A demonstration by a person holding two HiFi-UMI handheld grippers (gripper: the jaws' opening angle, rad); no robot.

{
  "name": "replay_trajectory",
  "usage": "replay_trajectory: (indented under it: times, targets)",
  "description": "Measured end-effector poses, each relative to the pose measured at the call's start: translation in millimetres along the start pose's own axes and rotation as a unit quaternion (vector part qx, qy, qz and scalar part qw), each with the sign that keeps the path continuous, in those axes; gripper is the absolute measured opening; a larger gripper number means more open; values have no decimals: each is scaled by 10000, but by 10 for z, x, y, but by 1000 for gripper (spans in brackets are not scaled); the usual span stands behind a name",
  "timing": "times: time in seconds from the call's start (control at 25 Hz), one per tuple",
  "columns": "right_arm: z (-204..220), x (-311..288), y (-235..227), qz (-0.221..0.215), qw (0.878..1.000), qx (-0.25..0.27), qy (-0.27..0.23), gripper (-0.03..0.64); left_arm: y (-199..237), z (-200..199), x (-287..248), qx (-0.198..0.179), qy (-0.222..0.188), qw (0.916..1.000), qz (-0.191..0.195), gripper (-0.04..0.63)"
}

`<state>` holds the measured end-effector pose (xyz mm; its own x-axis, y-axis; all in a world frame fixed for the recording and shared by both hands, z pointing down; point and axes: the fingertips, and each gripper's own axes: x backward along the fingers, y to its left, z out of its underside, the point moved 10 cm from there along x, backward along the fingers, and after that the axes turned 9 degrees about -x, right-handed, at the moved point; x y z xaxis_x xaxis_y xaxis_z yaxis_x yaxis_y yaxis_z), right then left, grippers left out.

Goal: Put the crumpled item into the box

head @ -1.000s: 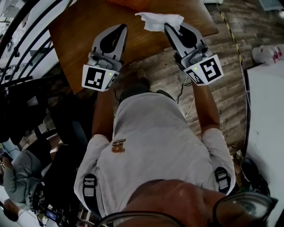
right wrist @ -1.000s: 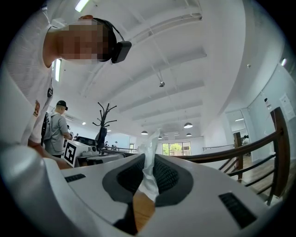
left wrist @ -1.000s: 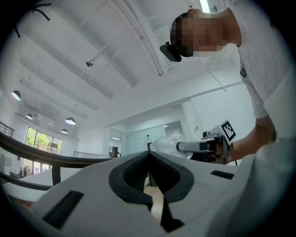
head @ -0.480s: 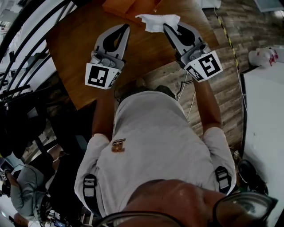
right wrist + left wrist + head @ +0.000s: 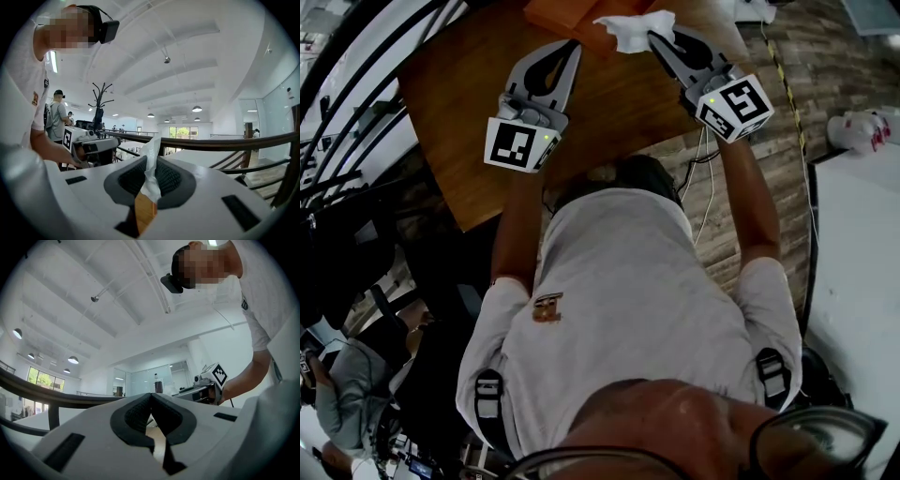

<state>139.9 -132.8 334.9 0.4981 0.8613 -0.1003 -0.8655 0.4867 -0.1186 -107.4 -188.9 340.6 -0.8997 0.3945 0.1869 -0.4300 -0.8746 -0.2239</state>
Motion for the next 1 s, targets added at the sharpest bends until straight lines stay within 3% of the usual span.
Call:
replay_trajectory:
  times: [0.6,0.8,1.0]
  targets:
    - [249,-779,-898,-708,9856,189,1523,65,128,269,-415,-108,368,9964,-751,20]
    - [377,-1061,-1225,-909,9738,119,2079,66,169,408,-611,-42,460,9946,-933,20]
    - [555,-1370,-1489,-1094,9543,-49,2781,66,204,520,-755,15,615,9925,-1056,20]
